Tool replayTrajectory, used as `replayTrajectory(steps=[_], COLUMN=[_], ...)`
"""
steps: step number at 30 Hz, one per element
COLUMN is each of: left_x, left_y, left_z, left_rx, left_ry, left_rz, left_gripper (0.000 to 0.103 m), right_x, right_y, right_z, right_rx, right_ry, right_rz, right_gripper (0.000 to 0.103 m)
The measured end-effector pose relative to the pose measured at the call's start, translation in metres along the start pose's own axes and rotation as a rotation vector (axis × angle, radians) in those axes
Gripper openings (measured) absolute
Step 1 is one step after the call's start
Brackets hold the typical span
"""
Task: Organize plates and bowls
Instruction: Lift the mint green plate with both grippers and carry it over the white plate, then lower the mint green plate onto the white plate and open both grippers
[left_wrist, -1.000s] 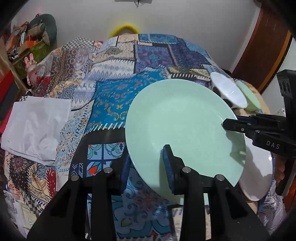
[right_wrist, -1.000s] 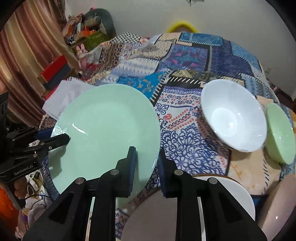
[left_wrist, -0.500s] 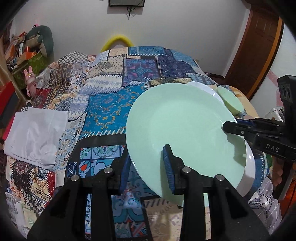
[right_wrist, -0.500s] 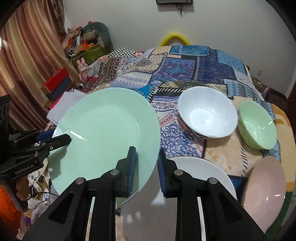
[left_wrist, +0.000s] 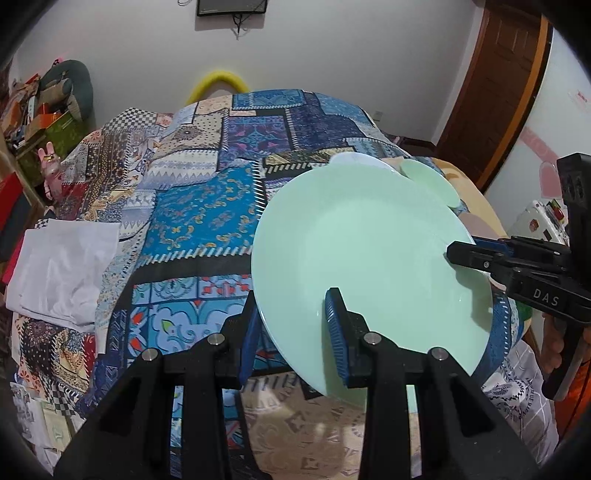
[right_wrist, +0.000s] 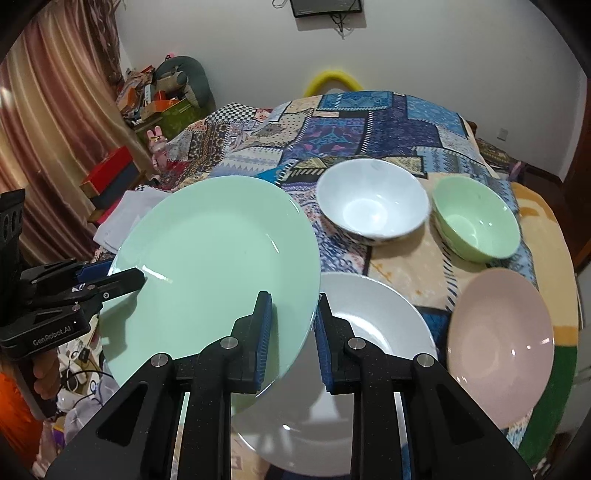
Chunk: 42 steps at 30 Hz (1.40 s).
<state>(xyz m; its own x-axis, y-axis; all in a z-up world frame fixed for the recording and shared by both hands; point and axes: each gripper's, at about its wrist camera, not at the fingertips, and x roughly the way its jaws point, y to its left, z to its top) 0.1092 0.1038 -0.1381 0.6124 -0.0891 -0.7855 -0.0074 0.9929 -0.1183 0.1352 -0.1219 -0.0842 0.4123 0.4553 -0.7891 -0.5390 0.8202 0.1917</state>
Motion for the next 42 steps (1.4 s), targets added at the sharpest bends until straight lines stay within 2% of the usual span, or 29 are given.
replayTrajectory(steps=[18,42], left_x=[0.036,0.095], left_y=[-0.05,-0.07], left_z=[-0.012,-0.019], left_rx=[0.056,0.08], left_ry=[0.094,0.219], left_rz=[-0.051,-0.072], left_gripper=[0.034,0.034], right_x=[-0.006,0.006], right_y=[-0.044,-0.076], right_z=[-0.038,-0.067], right_rx=[0.1,0.2], right_ry=[0.049,0.115], right_rz=[-0.028,-0.037], right_gripper=[0.021,0.021])
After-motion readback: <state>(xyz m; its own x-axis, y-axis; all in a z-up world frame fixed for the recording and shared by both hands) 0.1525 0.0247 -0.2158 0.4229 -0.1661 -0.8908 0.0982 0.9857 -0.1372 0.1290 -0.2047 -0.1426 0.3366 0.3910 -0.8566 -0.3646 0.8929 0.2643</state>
